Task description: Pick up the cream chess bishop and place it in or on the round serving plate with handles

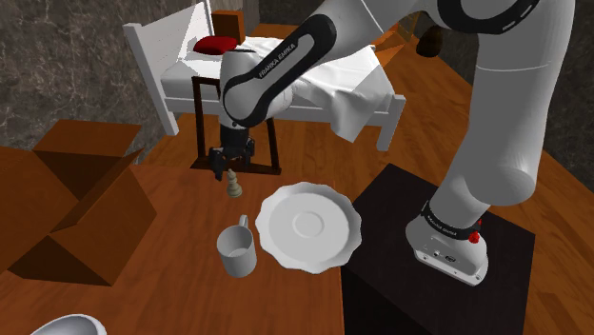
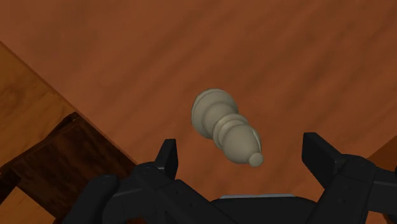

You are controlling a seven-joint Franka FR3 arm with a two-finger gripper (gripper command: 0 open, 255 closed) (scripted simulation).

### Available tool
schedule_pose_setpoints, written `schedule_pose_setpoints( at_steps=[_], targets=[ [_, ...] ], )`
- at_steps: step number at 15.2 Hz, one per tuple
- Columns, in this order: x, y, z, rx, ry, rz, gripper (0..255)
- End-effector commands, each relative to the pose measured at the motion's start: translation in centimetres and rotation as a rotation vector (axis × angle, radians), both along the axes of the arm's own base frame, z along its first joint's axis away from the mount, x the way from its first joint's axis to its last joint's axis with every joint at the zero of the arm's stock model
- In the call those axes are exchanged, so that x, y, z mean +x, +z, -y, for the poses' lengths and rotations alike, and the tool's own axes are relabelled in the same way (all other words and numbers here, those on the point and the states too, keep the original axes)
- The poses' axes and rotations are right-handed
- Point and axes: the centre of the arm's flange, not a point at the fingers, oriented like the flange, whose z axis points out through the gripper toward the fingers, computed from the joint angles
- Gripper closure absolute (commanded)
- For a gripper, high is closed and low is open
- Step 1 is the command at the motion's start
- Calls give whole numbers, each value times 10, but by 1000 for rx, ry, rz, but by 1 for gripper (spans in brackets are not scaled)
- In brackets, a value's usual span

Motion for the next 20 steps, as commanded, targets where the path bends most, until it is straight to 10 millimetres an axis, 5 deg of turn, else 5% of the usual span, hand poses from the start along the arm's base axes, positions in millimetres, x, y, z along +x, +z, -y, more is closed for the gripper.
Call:
schedule_pose_setpoints(
  at_steps=[1, 9, 10, 20],
  targets=[
    [0, -13, -4, 0, 0, 0, 0],
    [0, -13, -4, 0, 0, 0, 0],
    [0, -13, -4, 0, 0, 0, 255],
    [0, -8, -4, 0, 0, 0, 255]
  ],
)
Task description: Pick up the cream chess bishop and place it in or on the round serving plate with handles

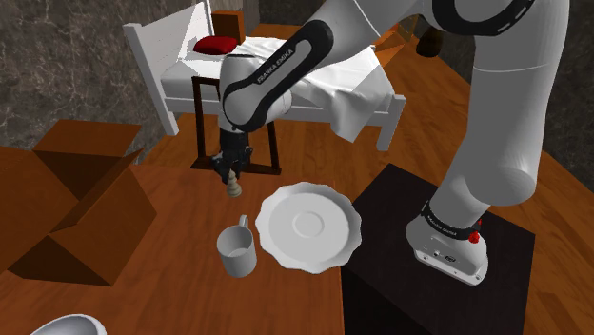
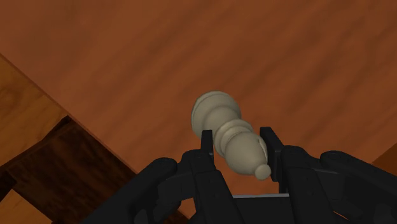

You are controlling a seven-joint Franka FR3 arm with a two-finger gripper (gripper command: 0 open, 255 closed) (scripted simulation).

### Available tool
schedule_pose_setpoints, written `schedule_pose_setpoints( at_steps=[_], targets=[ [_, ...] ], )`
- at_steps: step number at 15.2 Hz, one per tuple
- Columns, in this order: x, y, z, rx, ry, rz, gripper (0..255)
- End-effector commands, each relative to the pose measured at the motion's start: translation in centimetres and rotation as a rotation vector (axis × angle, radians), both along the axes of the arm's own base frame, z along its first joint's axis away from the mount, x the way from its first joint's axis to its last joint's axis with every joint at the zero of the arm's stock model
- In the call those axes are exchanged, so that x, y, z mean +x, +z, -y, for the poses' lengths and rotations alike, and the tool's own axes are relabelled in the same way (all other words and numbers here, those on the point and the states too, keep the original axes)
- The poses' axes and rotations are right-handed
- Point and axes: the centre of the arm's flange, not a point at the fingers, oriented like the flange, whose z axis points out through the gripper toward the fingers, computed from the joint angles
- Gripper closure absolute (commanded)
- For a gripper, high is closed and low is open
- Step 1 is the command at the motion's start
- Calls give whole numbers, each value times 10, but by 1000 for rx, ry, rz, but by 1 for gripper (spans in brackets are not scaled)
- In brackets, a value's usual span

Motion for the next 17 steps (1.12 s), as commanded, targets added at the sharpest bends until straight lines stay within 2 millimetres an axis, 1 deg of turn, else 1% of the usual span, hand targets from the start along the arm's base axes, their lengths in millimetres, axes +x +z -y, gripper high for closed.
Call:
schedule_pose_setpoints(
  at_steps=[1, 17],
  targets=[
    [0, 7, 0, 0, 0, -1, 255],
    [0, 91, 0, 0, 0, -1, 255]
  ],
)
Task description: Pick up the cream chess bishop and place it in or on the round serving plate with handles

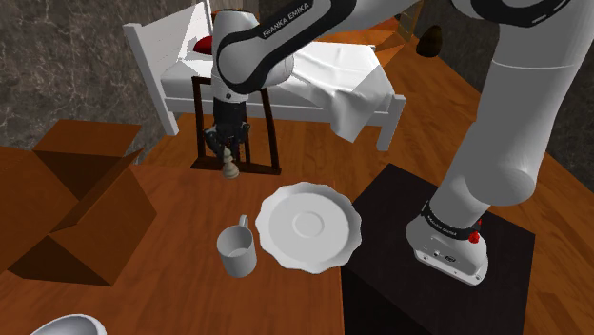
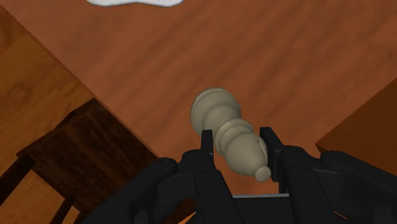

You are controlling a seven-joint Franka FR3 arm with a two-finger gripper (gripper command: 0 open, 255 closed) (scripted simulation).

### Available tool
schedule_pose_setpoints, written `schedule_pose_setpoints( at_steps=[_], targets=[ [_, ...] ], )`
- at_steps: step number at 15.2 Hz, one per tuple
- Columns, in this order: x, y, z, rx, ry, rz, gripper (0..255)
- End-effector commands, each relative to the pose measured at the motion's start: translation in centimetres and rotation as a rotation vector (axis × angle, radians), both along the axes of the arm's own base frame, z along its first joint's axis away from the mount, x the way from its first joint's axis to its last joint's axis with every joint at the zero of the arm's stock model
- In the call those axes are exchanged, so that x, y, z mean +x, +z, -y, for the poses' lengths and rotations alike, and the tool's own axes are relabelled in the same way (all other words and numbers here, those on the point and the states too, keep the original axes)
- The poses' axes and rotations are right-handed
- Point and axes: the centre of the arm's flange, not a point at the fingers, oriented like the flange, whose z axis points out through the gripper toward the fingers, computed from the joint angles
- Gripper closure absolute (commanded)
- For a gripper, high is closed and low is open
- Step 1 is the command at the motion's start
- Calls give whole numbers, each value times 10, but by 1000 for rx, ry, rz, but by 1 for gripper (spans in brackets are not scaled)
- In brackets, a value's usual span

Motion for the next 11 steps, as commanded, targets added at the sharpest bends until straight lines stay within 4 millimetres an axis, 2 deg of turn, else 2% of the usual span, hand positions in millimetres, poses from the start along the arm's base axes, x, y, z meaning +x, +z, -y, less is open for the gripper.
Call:
schedule_pose_setpoints(
  at_steps=[1, 11],
  targets=[
    [-12, 7, 4, 0, 0, 0, 255],
    [-140, 15, 37, 0, 0, 0, 255]
  ],
)
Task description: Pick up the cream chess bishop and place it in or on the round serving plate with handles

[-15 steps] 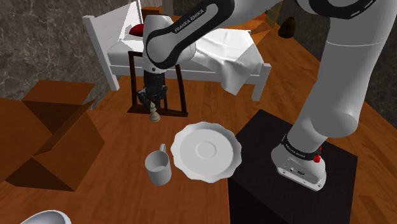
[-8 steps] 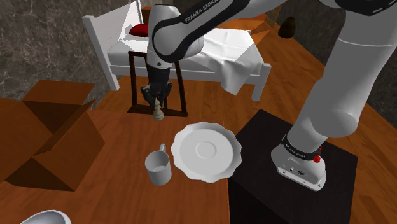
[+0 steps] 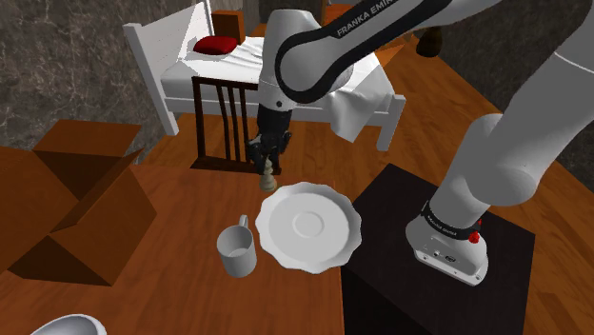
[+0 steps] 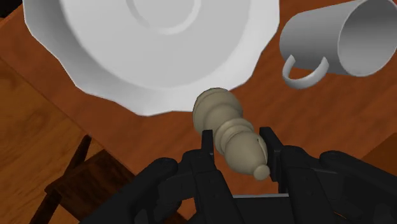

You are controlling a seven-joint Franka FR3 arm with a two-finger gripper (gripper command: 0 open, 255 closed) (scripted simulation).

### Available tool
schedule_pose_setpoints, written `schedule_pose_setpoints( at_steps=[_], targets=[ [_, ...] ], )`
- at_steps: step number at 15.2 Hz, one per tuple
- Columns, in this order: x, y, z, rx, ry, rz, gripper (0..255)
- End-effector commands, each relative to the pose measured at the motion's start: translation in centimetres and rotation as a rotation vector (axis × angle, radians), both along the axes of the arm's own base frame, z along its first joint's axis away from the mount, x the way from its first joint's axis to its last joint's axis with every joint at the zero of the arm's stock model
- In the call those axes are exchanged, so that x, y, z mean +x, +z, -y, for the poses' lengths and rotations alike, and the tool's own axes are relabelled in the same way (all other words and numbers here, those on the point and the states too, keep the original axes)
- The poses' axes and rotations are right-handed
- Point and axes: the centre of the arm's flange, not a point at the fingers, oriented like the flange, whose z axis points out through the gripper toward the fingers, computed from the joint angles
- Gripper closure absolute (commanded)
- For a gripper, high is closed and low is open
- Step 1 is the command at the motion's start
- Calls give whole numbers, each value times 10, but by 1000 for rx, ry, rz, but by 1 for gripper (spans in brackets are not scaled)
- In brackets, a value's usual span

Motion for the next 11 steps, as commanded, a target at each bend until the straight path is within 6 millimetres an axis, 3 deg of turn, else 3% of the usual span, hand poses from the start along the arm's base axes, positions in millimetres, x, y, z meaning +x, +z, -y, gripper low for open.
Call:
schedule_pose_setpoints(
  at_steps=[1, 9, 11],
  targets=[
    [-26, 0, 7, 0, -1, 1, 255],
    [-126, 6, 33, 0, -1, 1, 255],
    [-126, -4, 33, 0, -1, 1, 255]
  ],
)
